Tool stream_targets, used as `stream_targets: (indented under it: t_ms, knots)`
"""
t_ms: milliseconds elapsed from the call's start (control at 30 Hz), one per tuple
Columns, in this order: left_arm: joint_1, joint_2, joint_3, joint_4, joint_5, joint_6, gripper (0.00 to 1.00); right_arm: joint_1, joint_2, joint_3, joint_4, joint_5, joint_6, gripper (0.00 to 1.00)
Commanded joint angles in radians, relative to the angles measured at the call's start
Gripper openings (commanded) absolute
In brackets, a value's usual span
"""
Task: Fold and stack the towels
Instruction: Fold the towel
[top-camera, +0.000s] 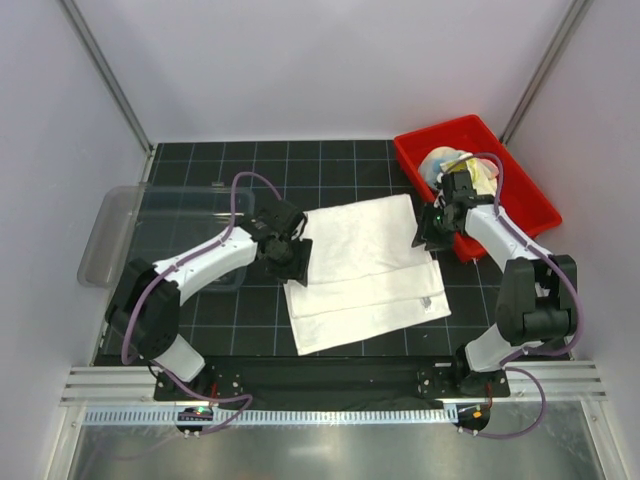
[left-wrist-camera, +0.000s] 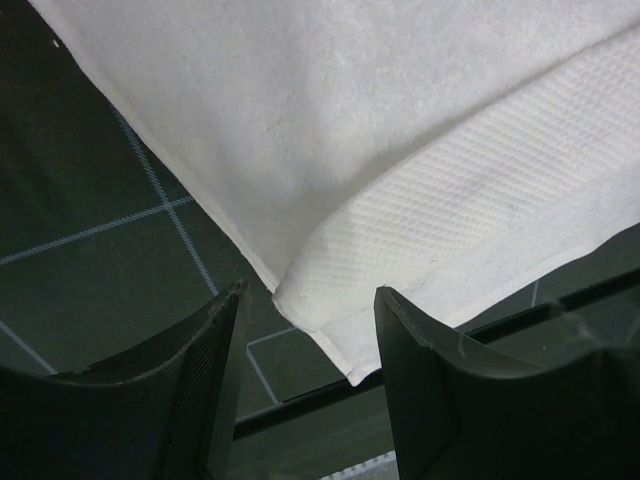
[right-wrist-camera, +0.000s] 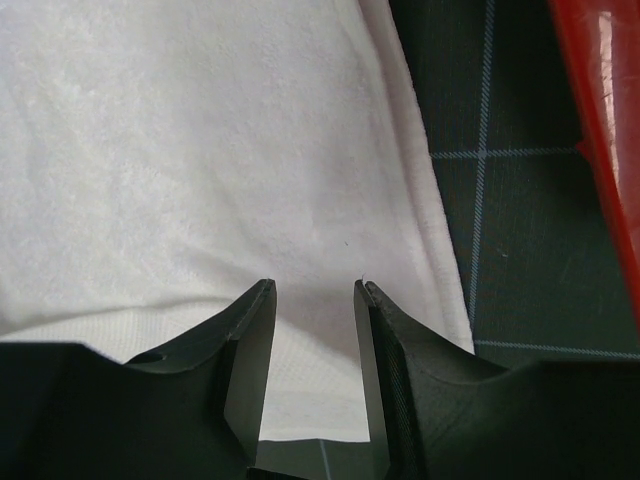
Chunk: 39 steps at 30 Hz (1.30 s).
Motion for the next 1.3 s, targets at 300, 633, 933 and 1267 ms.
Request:
stream_targets:
  t_ms: [300, 633, 933, 1267]
  knots:
    - [-0.025, -0.084, -0.083, 0.051, 0.162, 0.0, 0.52, -0.002, -0.131, -0.099, -0.049, -0.003, 0.001, 0.45]
    - [-0.109, -0.252, -0.287, 0.182, 0.248, -0.098, 0.51, -0.002, -0.35, -0.234, -0.08, 0.034, 0.123, 0.45]
    - [-0.213, -0.328, -0.386, 0.233, 0.24, -0.164, 0.51, -0.004, -0.52, -0.286, -0.08, 0.089, 0.293, 0.48]
    - [-0.152, -0.362, -0.165, -0.018, -0.097, -0.112, 0.55, -0.002, -0.466, -0.153, -0.036, 0.075, 0.18, 0.5]
